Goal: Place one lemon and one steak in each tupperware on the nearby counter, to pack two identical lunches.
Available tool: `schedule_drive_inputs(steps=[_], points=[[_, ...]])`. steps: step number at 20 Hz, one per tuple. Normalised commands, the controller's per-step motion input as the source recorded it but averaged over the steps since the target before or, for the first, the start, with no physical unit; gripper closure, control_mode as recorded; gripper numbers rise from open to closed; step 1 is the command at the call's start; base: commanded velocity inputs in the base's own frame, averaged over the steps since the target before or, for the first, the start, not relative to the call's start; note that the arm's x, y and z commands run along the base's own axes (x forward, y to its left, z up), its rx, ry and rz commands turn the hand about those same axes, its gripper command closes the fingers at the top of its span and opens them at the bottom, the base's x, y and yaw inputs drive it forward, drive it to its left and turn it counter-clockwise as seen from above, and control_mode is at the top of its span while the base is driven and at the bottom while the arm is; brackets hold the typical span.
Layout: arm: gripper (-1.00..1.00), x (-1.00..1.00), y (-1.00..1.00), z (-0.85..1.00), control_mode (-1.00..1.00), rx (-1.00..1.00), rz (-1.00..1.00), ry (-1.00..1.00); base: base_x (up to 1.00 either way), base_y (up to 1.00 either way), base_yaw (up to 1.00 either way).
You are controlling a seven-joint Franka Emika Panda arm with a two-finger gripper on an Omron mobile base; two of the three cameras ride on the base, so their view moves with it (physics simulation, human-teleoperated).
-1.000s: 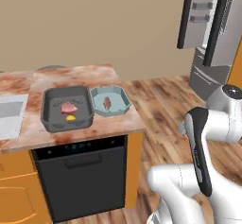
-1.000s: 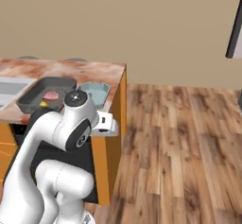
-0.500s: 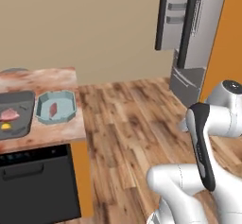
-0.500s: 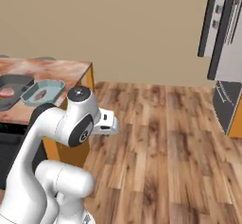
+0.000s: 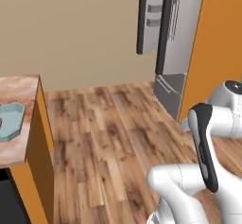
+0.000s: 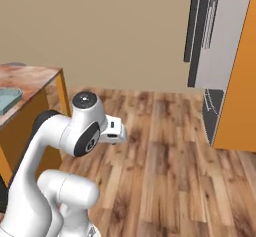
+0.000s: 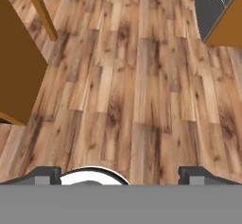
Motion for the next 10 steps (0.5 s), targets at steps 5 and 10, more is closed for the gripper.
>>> schedule_drive_inputs(steps=[5, 10], points=[[-1.00, 0.00, 0.00, 0.00, 1.00, 0.00, 0.00, 0.00, 1.00, 0.01, -0.05], [-1.00, 0.00, 0.00, 0.00, 1.00, 0.00, 0.00, 0.00, 1.00, 0.06, -0.14]])
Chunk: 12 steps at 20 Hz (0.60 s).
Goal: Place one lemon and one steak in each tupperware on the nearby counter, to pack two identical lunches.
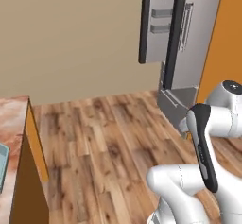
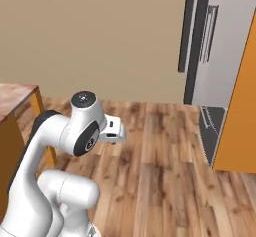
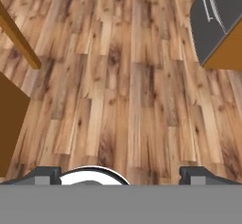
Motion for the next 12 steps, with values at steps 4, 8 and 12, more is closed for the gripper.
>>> schedule_drive_inputs(steps=[4, 8, 12], points=[[-1.00, 0.00, 0.00, 0.00, 1.00, 0.00, 0.00, 0.00, 1.00, 0.05, -0.16], [-1.00, 0.00, 0.00, 0.00, 1.00, 0.00, 0.00, 0.00, 1.00, 0.25, -0.21], [-1.00, 0.00, 0.00, 0.00, 1.00, 0.00, 0.00, 0.00, 1.00, 0.30, -0.29]])
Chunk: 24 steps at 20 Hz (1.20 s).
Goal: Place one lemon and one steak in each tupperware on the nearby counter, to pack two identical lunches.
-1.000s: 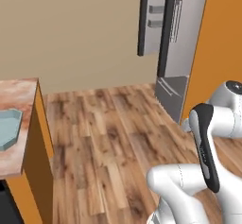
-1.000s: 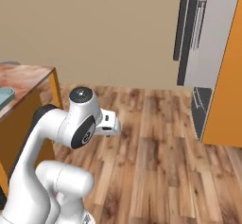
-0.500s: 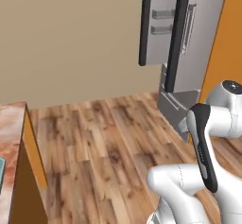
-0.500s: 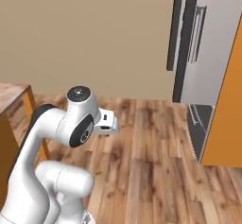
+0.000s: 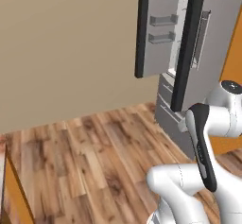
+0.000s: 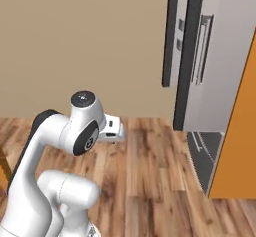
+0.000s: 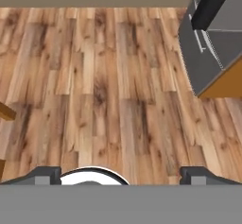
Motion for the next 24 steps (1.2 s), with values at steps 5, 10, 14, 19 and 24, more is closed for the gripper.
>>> schedule_drive_inputs(steps=[5, 10, 14, 19, 24], points=[[-1.00, 0.00, 0.00, 0.00, 1.00, 0.00, 0.00, 0.00, 0.99, 0.45, -0.35], [-1.00, 0.00, 0.00, 0.00, 1.00, 0.00, 0.00, 0.00, 0.87, 0.62, -0.38], [-1.00, 0.00, 0.00, 0.00, 1.00, 0.00, 0.00, 0.00, 0.83, 0.73, -0.40], [-1.00, 0.00, 0.00, 0.00, 1.00, 0.00, 0.00, 0.00, 0.69, 0.69, -0.41], [-1.00, 0.00, 0.00, 0.00, 1.00, 0.00, 0.00, 0.00, 0.52, 0.50, -0.48]])
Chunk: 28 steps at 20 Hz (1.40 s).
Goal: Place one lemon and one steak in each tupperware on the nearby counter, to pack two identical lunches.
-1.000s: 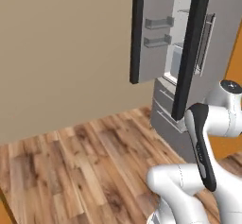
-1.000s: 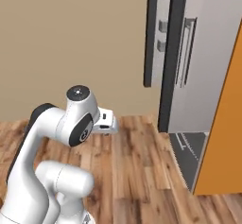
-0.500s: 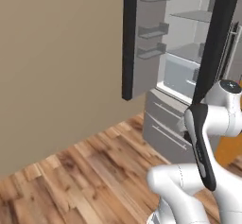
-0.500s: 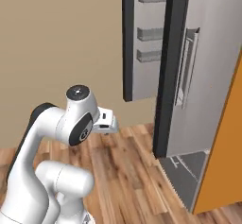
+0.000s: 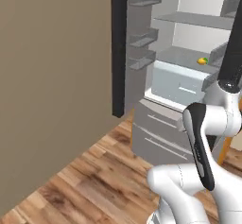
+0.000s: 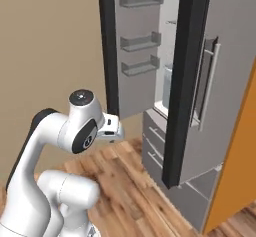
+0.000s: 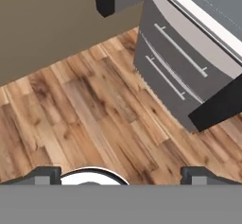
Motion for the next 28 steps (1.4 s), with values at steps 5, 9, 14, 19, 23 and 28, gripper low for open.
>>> schedule_drive_inputs(steps=[5, 9, 14, 19, 23, 28], points=[[-1.00, 0.00, 0.00, 0.00, 1.00, 0.00, 0.00, 0.00, 0.59, 0.63, -0.52], [-1.00, 0.00, 0.00, 0.00, 1.00, 0.00, 0.00, 0.00, 0.57, 0.66, -0.50], [-1.00, 0.00, 0.00, 0.00, 1.00, 0.00, 0.00, 0.00, 0.48, 0.58, -0.52], [-1.00, 0.00, 0.00, 0.00, 1.00, 0.00, 0.00, 0.00, 0.36, 0.37, -0.52], [-1.00, 0.00, 0.00, 0.00, 1.00, 0.00, 0.00, 0.00, 0.31, 0.32, -0.50], [-1.00, 0.00, 0.00, 0.00, 1.00, 0.00, 0.00, 0.00, 0.38, 0.38, -0.33]])
